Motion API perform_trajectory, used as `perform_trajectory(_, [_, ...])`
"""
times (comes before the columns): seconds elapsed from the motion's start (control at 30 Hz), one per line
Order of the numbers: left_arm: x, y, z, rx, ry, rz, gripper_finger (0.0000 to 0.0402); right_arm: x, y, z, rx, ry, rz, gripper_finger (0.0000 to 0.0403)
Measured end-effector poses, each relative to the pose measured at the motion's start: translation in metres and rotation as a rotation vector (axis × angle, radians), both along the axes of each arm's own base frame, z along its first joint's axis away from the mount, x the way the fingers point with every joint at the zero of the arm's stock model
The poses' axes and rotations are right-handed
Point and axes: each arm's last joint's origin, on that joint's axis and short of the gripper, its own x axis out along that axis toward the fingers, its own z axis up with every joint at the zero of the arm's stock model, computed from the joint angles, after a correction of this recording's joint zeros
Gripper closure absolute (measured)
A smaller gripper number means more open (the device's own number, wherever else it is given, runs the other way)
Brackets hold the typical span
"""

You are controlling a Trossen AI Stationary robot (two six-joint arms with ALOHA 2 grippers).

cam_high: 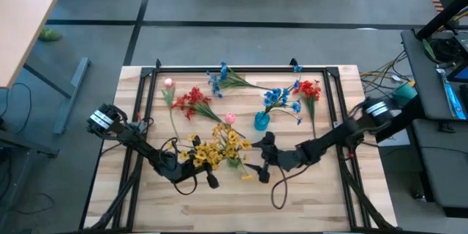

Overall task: Sort flowers into vase by color
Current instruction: Put the yellow flowers into the green flower vase

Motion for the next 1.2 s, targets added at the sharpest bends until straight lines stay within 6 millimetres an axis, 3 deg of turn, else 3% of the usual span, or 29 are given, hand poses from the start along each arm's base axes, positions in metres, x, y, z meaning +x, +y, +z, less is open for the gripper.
perform_trajectory(0.2, [0.000, 0.000, 0.000, 0.002, 0.003, -0.001, 0.0391, 0.018, -0.005, -0.031, 0.002, -0.108, 0.031, 0.0055])
perform_trajectory(0.43, [0.000, 0.000, -0.001, 0.005, 0.007, -0.001, 0.0391, 0.040, -0.006, -0.047, -0.033, -0.158, 0.068, 0.0079])
perform_trajectory(0.57, [0.000, 0.000, -0.001, 0.005, 0.008, 0.000, 0.0391, 0.045, -0.005, -0.051, -0.043, -0.152, 0.067, 0.0136])
perform_trajectory(0.8, [0.001, 0.002, -0.002, 0.004, 0.012, 0.005, 0.0391, 0.046, -0.005, -0.052, -0.044, -0.143, 0.067, 0.0282])
perform_trajectory(1.2, [0.005, 0.006, -0.007, 0.000, 0.050, -0.013, 0.0391, 0.046, -0.007, -0.053, -0.021, -0.133, 0.074, 0.0286])
